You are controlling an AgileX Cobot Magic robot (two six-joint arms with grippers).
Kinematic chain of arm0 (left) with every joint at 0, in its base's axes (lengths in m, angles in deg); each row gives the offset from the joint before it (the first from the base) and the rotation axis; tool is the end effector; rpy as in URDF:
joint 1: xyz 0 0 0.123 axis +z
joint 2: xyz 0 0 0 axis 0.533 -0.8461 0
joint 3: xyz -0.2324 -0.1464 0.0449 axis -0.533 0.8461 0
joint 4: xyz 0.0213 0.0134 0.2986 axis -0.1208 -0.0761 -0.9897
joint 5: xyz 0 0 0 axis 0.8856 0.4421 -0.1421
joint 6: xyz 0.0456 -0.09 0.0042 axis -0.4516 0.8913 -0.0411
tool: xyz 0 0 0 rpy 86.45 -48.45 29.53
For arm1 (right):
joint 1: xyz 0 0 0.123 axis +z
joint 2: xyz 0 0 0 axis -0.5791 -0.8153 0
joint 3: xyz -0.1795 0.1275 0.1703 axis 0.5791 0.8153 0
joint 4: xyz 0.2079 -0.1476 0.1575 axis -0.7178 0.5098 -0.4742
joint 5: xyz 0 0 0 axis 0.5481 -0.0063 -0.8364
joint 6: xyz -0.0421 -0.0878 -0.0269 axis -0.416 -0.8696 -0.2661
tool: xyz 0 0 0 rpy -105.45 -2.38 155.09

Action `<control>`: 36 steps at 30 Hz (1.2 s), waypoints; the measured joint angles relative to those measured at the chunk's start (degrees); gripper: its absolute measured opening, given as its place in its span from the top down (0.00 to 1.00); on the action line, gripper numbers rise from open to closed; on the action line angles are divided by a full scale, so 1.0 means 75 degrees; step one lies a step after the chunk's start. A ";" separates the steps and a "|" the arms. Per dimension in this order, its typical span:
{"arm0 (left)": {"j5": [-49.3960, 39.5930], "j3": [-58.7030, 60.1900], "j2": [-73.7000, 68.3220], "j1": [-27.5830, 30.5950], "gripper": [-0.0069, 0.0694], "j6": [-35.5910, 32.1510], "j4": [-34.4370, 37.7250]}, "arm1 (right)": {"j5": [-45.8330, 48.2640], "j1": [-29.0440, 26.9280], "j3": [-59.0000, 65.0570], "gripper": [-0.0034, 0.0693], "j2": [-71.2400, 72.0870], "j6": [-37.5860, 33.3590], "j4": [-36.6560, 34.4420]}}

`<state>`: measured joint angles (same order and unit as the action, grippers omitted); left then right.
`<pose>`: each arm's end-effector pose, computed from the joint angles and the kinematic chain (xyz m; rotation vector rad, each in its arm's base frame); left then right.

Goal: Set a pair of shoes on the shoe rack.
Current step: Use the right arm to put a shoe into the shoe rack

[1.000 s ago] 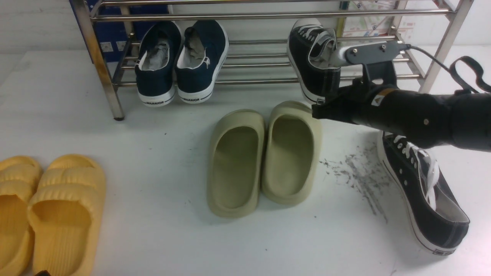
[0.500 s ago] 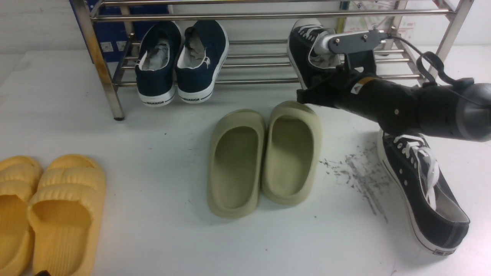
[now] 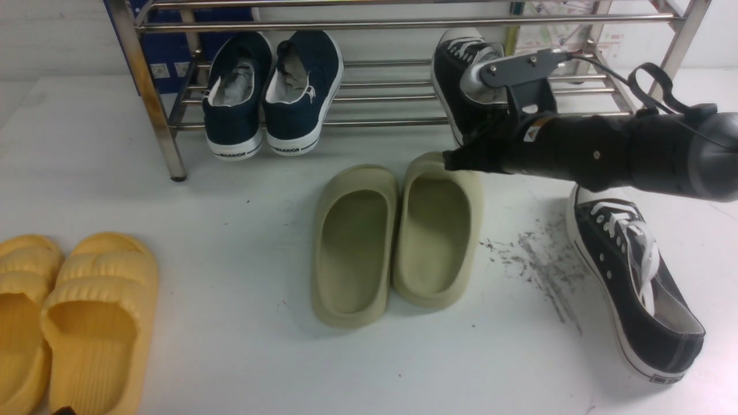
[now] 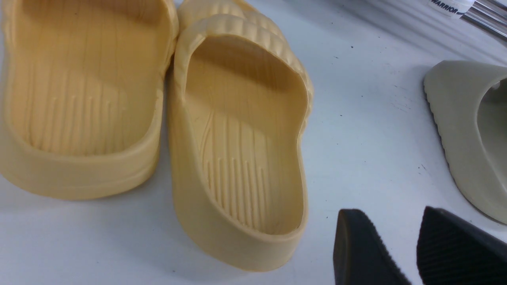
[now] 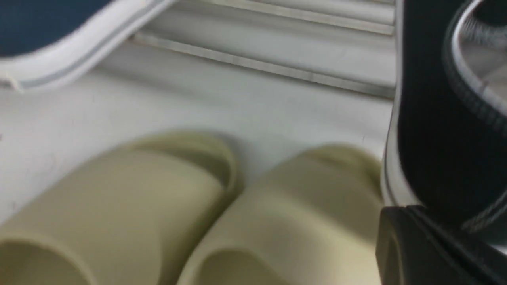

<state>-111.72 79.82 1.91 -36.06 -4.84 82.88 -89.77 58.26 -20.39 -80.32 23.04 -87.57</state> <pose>0.1163 -0.0068 0.1631 -0.3948 1.8844 -0.3543 0.4439 0.1869 0.1751 -0.2997 2.1022 0.3020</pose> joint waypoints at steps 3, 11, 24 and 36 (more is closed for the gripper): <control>0.0000 0.0000 0.0000 0.0000 0.60 0.0000 0.0000 | 0.0429 0.0000 0.0000 0.94 0.0092 0.0000 0.0006; 0.0000 0.0000 0.0000 0.0000 0.60 0.0000 0.0000 | 0.0162 -0.0355 0.0000 0.93 0.0126 0.0000 -0.0002; 0.0000 0.0000 0.0000 0.0000 0.60 0.0000 0.0000 | -0.0342 -0.0720 0.0000 0.92 0.0078 0.0103 -0.0078; 0.0000 0.0000 0.0000 0.0000 0.60 0.0000 0.0000 | -0.0889 -0.0080 0.0000 0.91 -0.0233 0.0456 0.1140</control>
<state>-111.72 79.82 1.91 -36.06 -4.84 82.88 -96.44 57.65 -20.39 -82.06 26.45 -79.02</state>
